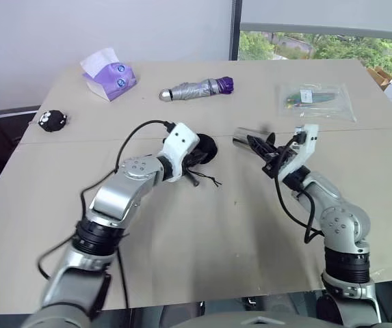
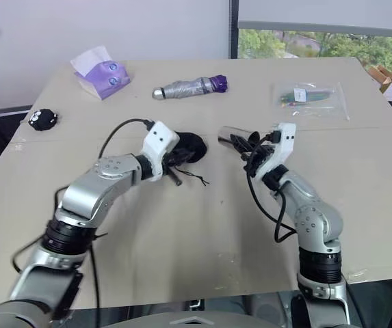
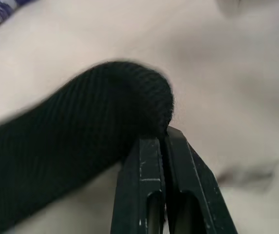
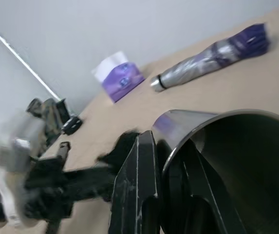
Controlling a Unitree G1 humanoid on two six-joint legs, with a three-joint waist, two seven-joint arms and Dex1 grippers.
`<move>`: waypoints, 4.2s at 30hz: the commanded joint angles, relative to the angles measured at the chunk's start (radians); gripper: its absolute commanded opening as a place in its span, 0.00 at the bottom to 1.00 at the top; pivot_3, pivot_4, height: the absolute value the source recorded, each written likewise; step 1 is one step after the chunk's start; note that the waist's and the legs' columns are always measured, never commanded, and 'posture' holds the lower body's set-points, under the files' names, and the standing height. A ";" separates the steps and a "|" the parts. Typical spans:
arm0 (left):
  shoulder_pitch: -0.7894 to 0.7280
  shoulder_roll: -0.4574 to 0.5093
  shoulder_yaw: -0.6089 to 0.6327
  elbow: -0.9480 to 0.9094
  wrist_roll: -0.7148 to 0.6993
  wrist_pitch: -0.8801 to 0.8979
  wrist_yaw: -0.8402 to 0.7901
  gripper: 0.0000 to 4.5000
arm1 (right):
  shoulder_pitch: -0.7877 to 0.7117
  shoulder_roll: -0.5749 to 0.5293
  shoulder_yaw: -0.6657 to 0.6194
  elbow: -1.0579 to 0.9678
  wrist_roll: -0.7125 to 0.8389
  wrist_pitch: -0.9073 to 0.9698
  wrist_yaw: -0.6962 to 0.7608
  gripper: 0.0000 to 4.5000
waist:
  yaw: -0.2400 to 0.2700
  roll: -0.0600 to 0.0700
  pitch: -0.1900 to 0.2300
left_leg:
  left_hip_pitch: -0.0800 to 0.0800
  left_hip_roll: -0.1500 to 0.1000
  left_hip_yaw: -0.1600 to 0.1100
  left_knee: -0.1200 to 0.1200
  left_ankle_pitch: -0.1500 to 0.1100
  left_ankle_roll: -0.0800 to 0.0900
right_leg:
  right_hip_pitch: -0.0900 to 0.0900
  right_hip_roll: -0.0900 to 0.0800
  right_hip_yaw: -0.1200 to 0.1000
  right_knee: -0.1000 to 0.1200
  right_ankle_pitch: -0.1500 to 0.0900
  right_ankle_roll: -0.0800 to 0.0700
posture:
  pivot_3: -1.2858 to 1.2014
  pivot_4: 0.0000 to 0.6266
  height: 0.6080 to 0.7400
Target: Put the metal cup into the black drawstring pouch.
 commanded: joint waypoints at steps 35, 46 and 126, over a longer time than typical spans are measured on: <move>-0.163 -0.371 0.344 0.043 -0.098 -0.015 0.134 0.00 | 0.047 -0.024 0.120 -0.189 0.165 0.010 0.016 0.01 | 0.003 -0.002 0.000 | -0.015 -0.001 -0.002 0.006 0.001 -0.002 | -0.013 0.000 -0.002 0.003 0.001 0.002 | 0.52 0.24 1.00; -0.176 -0.399 0.401 0.030 -0.230 0.151 0.140 0.00 | -0.004 0.084 0.179 -0.084 -0.035 -0.142 -0.062 0.01 | 0.001 -0.002 0.000 | -0.014 -0.001 -0.002 0.006 0.004 -0.006 | -0.013 0.000 -0.002 0.004 0.001 0.002 | 0.52 0.24 1.00; -0.121 -0.544 0.531 -0.031 -0.537 0.291 0.275 0.00 | -0.353 -0.201 0.478 0.668 -1.105 -1.074 0.083 0.08 | -0.001 -0.003 0.000 | -0.013 -0.001 -0.003 0.007 0.007 -0.012 | -0.012 -0.001 -0.001 0.007 0.002 0.001 | 0.52 0.24 1.00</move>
